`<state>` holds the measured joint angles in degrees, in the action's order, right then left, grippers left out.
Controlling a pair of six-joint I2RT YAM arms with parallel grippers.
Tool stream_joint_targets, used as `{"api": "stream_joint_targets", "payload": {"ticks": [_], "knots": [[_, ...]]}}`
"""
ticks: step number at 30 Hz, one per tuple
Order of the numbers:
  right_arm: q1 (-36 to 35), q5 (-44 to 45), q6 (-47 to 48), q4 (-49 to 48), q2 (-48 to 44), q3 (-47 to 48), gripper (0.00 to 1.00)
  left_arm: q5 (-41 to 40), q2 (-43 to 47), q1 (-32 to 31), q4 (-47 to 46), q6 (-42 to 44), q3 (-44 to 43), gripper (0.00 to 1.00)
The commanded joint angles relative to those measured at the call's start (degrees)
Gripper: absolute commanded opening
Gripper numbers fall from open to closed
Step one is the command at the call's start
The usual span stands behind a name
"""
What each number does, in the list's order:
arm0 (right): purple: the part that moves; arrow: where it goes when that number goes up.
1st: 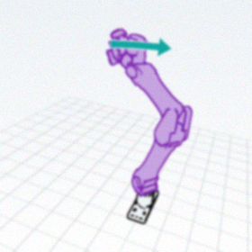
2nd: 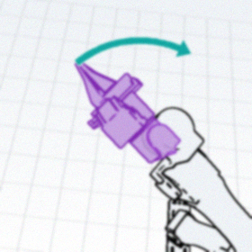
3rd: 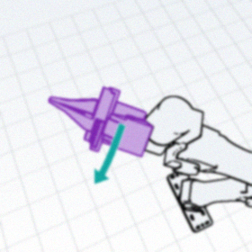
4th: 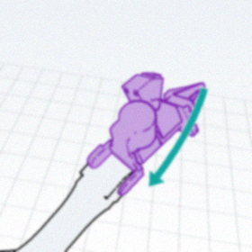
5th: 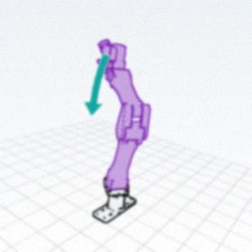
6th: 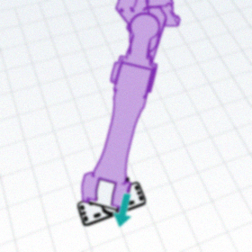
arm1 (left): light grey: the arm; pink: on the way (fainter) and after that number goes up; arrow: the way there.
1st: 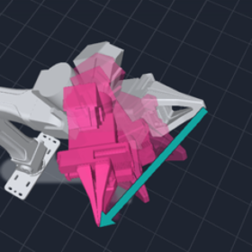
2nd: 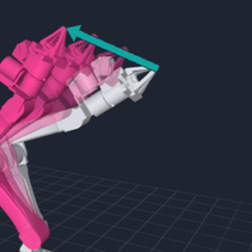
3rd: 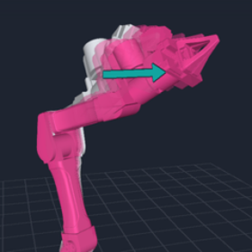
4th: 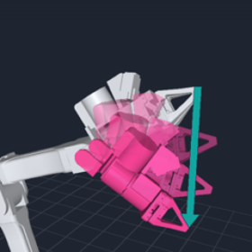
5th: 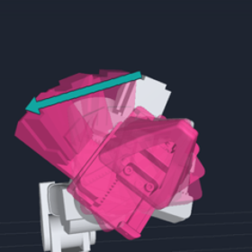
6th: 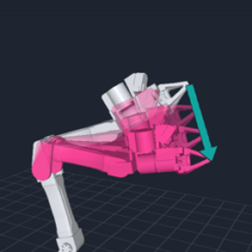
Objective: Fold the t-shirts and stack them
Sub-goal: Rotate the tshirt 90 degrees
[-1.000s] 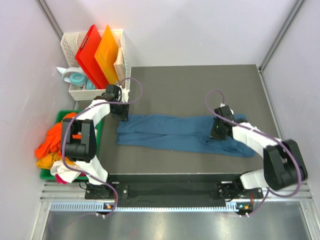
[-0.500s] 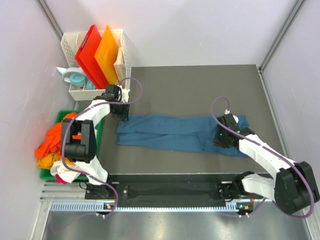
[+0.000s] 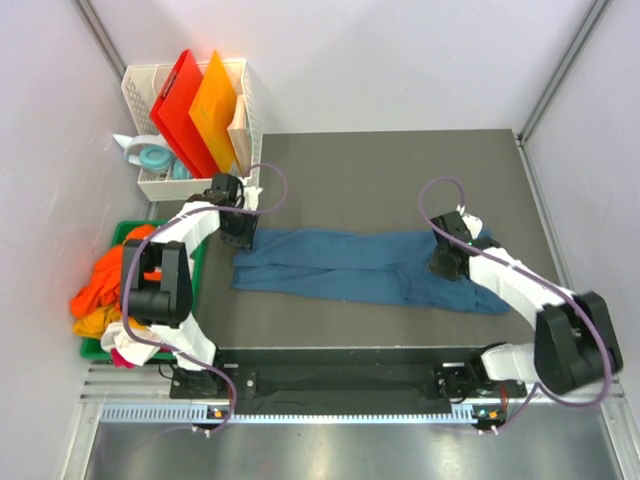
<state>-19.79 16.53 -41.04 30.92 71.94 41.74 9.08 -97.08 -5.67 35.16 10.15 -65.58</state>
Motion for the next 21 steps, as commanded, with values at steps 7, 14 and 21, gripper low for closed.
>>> {"api": "stream_joint_targets", "payload": {"ticks": [7,14,21], "knots": [[4.41,-3.96,-1.85,-4.11,16.91,4.23,0.25,-2.14,-5.31,-0.3,8.08,7.15,0.63,0.29],[13.27,-6.69,1.3,-2.98,26.22,10.46,0.26,2.25,-7.51,-1.53,17.57,12.52,-0.86,0.26],[17.86,-5.37,6.93,1.86,39.65,27.48,0.26,2.7,-6.11,-5.05,21.36,15.42,1.24,0.26]]}}
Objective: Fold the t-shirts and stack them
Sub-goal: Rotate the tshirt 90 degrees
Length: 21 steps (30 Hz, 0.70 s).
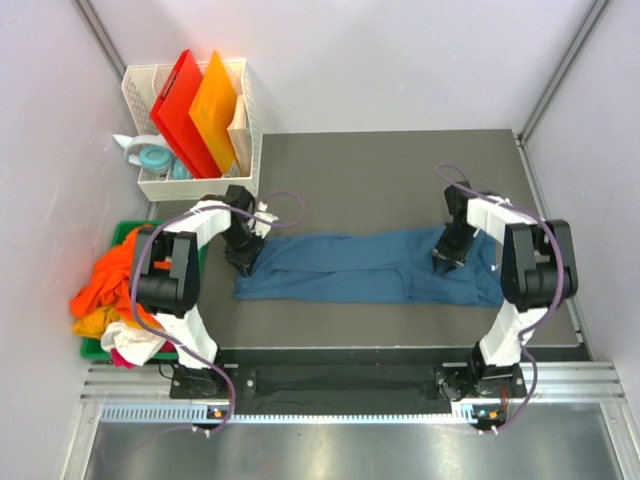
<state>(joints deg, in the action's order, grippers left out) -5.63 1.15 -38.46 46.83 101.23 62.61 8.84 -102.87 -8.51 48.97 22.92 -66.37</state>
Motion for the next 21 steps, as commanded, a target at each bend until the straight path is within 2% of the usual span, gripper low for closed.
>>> {"api": "stream_joint_targets", "payload": {"ticks": [1,6,14,18,21], "knots": [[3.87,9.49,5.31,-13.26,11.78,8.56,0.25,2.85,0.12,-2.73,7.72,2.66,2.21,0.26],[3.78,9.04,6.82,-9.74,19.95,21.4,0.25,3.72,0.65,-6.25,10.35,2.92,3.0,0.25],[4.66,8.7,8.22,-5.96,27.96,41.34,0.27,4.34,2.41,-10.38,13.08,3.01,3.79,0.25],[4.84,7.12,9.98,-4.91,28.68,45.76,0.28,3.73,4.08,-10.82,12.82,2.57,4.06,0.24],[4.75,6.06,11.82,-7.96,22.28,40.95,0.3,3.02,7.24,-10.82,10.97,2.57,3.09,0.25]]}}
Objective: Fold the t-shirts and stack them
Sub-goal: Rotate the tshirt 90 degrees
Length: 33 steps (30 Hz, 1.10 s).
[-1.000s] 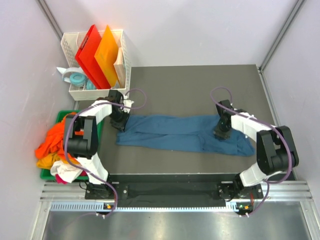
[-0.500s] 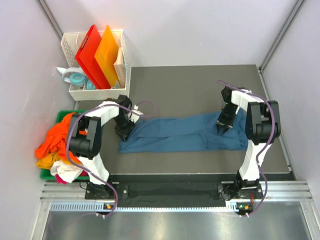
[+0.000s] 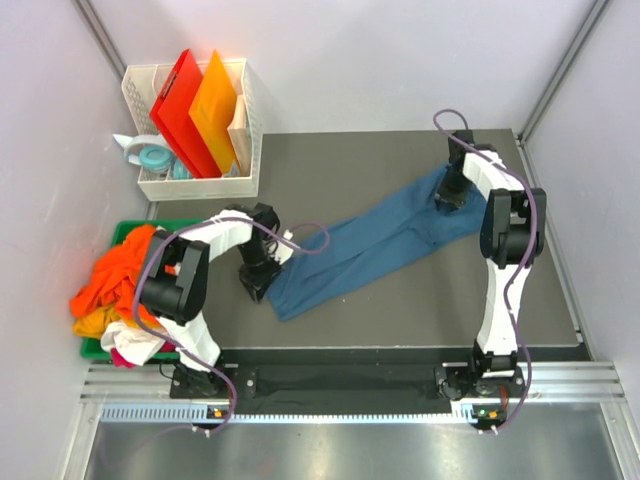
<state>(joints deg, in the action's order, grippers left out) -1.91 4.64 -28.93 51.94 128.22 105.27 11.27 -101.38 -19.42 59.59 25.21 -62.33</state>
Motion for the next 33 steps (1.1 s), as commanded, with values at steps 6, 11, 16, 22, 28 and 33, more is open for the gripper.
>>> {"api": "stream_joint_targets", "payload": {"ticks": [6,11,16,22,28,33], "knots": [[0.95,0.19,2.47,-19.77,-24.66,-14.82,0.44,4.02,11.2,0.35,-1.66,0.8,-6.92,0.33],[-1.16,0.98,0.72,-17.76,-41.17,-24.03,0.47,-0.52,11.57,2.72,-11.59,-2.44,-10.44,0.38],[-5.9,2.38,-6.13,-15.38,-56.2,-37.64,0.32,-4.24,-3.18,4.47,-14.95,-8.33,-21.06,0.33],[-9.95,5.81,-13.87,-11.43,-61.77,-50.23,0.0,-2.39,-19.1,4.65,-10.21,-9.04,-34.17,0.25],[-10.04,12.31,-18.27,-10.37,-58.89,-54.12,0.0,-2.83,-22.63,4.74,-10.28,-6.32,-32.25,0.22],[-7.67,17.68,-18.01,-11.25,-45.13,-48.96,0.0,-1.6,-22.63,4.74,-9.41,-4.74,-28.82,0.22]]}}
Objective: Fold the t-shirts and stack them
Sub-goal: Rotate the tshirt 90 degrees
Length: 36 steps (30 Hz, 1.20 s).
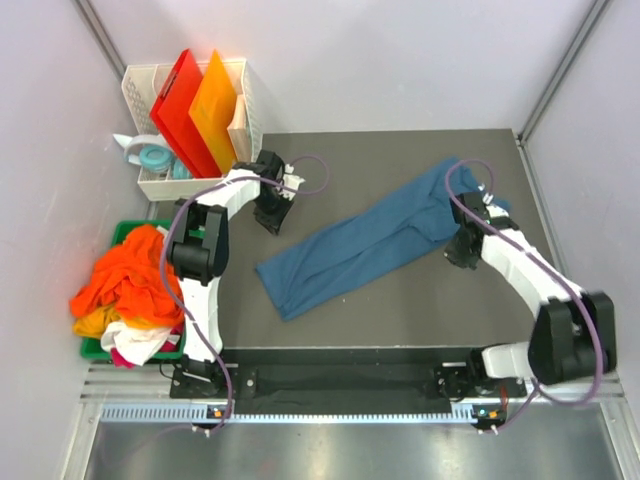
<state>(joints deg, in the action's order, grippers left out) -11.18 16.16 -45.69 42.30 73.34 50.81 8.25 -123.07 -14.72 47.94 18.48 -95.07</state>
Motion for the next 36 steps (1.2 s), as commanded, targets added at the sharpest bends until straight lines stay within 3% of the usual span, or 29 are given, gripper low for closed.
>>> {"api": "stream_joint_targets", "payload": {"ticks": [1,6,17,27,36], "knots": [[2.12,6.16,-0.81,-1.61,12.41,6.84,0.0,1.68,-1.04,0.04,2.24,2.52,5.23,0.22],[6.34,6.42,1.83,-0.73,29.71,16.32,0.0,3.26,1.59,0.04,3.65,3.84,10.16,0.2],[9.16,6.52,7.1,2.33,48.99,37.41,0.0,10.11,8.19,-1.62,15.42,9.64,15.79,0.19],[6.96,-5.69,15.54,8.85,66.48,68.25,0.02,11.96,9.86,-13.04,20.7,12.46,19.31,0.19],[2.31,-19.84,16.86,8.32,73.86,84.08,0.07,15.48,7.05,-24.99,21.84,10.26,14.57,0.18]]}}
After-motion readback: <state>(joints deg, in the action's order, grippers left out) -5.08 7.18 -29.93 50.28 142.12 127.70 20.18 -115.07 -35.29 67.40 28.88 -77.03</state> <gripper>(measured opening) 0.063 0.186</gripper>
